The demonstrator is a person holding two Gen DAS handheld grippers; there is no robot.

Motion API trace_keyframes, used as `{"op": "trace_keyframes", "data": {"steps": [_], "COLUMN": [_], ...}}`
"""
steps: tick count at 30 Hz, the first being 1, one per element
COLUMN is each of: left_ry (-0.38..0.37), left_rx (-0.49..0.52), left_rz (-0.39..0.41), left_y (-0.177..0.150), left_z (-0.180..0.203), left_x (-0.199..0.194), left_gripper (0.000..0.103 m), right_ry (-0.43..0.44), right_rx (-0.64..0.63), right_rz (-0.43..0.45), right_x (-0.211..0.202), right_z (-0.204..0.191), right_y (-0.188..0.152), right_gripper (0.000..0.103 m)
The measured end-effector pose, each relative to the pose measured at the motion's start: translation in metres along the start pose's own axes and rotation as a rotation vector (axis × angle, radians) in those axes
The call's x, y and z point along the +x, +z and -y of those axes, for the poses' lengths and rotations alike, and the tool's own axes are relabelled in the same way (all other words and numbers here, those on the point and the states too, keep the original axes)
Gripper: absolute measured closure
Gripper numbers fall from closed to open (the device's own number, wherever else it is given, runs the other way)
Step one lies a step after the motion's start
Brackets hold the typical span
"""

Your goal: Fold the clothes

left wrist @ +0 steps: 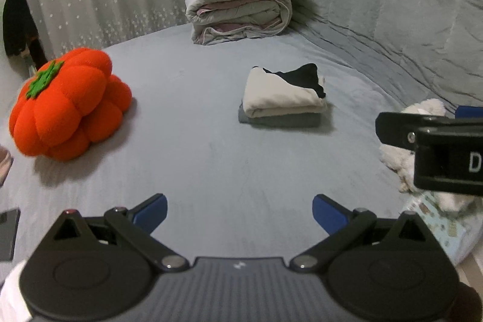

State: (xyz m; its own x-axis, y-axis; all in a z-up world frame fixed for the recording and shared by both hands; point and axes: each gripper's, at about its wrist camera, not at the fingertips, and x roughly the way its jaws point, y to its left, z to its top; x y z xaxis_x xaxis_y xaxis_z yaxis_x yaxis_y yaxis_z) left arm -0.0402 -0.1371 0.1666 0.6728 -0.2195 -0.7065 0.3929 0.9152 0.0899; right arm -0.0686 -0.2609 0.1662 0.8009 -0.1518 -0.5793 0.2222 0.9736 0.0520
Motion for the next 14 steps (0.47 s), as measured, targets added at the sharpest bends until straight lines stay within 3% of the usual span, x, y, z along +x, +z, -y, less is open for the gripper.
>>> {"op": "trace_keyframes", "data": {"steps": [14], "left_ry": [0.014], "left_rx": [-0.02], "left_rz": [0.012], "left_y": [-0.031], "left_z": [0.004], "left_x": [-0.043], "left_gripper": [0.001], "right_ry": [0.025], "right_rx": [0.001], "right_rz": [0.024], "right_x": [-0.051], "right_z": [-0.006], "right_y": [-0.03], "right_gripper": [0.0]}}
